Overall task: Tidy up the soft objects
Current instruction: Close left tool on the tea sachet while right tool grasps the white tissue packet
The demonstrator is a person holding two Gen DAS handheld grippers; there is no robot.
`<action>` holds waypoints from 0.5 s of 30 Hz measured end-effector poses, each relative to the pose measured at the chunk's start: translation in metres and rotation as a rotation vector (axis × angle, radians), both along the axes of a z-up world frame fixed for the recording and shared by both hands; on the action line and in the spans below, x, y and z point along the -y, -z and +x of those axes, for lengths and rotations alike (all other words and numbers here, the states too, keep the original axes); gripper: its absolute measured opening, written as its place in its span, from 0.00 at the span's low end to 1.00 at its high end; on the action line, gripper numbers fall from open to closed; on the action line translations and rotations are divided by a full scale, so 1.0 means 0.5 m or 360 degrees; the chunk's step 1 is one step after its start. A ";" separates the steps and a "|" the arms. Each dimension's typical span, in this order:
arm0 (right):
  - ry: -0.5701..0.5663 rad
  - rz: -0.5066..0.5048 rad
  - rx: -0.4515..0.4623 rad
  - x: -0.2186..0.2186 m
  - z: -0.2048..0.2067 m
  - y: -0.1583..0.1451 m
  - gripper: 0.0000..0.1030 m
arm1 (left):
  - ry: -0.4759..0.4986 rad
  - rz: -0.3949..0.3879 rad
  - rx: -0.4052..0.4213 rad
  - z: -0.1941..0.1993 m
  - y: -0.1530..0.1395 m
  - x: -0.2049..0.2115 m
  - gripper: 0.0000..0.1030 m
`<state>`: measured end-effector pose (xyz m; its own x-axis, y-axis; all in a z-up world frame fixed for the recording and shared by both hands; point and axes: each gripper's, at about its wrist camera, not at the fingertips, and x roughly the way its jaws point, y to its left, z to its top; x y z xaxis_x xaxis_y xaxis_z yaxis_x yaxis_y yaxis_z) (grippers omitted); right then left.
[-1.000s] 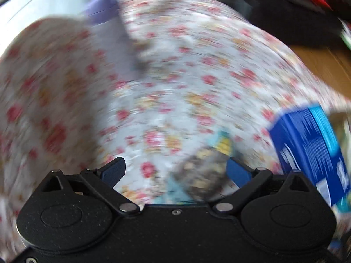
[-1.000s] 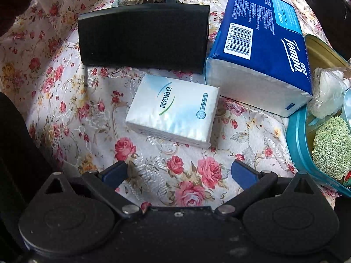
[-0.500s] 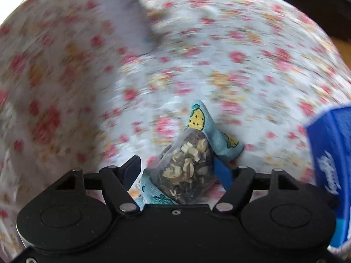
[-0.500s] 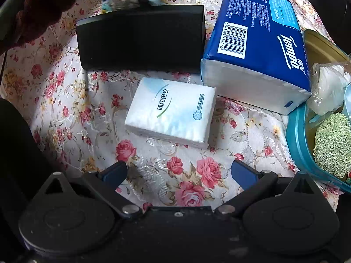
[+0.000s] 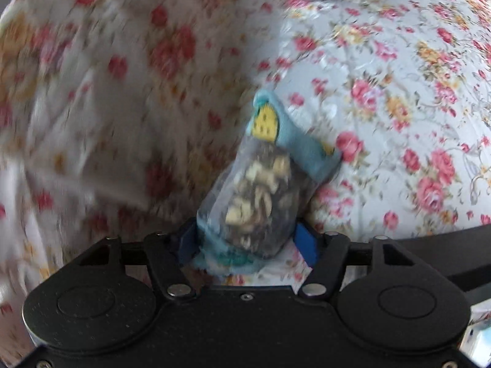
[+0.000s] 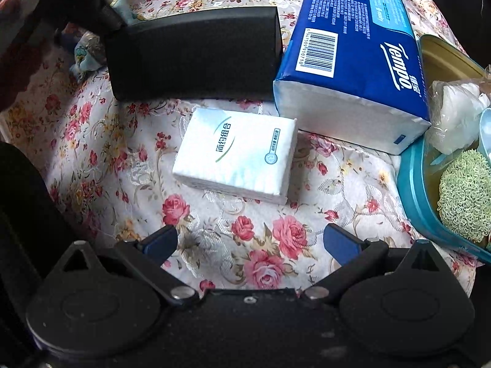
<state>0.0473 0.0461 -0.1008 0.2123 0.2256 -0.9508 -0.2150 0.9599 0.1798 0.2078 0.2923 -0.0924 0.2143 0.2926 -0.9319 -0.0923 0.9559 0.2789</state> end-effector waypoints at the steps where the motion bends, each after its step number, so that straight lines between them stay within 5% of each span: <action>1: -0.0003 -0.0005 -0.0001 0.000 0.000 0.000 1.00 | -0.0020 -0.0018 0.0001 -0.004 0.000 -0.006 0.51; 15: 0.0096 0.0061 -0.0077 0.029 0.000 -0.010 0.98 | -0.0164 -0.0298 0.0061 -0.109 -0.069 -0.007 0.42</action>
